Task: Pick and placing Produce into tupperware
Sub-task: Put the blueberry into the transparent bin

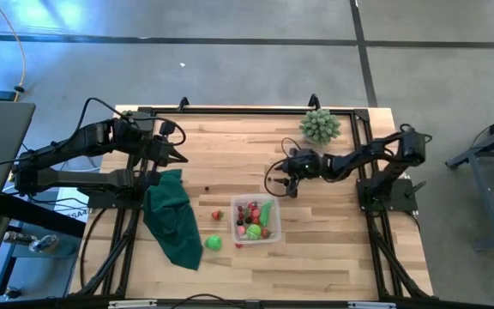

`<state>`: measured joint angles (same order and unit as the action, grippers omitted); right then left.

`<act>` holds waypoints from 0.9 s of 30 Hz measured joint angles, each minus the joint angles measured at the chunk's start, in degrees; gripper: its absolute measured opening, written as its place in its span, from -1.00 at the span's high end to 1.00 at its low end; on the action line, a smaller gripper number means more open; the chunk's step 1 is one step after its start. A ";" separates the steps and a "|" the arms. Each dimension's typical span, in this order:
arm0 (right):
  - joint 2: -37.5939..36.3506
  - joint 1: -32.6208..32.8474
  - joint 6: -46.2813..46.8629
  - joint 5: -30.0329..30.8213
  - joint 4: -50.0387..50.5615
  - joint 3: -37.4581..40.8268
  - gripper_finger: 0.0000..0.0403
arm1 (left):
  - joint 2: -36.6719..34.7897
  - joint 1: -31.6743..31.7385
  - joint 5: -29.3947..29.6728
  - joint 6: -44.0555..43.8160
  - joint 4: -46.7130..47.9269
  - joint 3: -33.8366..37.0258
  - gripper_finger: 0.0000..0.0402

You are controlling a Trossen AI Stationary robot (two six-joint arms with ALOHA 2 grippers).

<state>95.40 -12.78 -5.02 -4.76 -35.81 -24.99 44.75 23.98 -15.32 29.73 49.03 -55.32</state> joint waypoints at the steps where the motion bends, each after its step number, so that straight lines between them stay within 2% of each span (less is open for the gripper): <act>1: 0.78 0.00 0.00 -0.04 -1.27 0.00 0.00 | 0.00 0.01 -0.01 0.01 -0.01 0.00 1.00; 10: 4.53 0.06 1.53 -2.85 -6.47 -0.10 0.00 | 0.00 -0.01 0.00 0.01 -0.01 0.01 1.00; 19: 9.13 0.07 0.26 -4.41 -5.32 -4.46 0.00 | 0.00 0.00 0.01 -0.01 -0.01 0.01 1.00; 27: 9.61 0.07 1.49 -4.28 -4.00 -4.74 0.00 | 0.00 -0.01 0.00 -0.01 -0.01 0.01 1.00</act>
<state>105.01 -12.71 -3.53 -9.04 -39.81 -29.74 44.75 23.97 -15.33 29.72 49.02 -55.31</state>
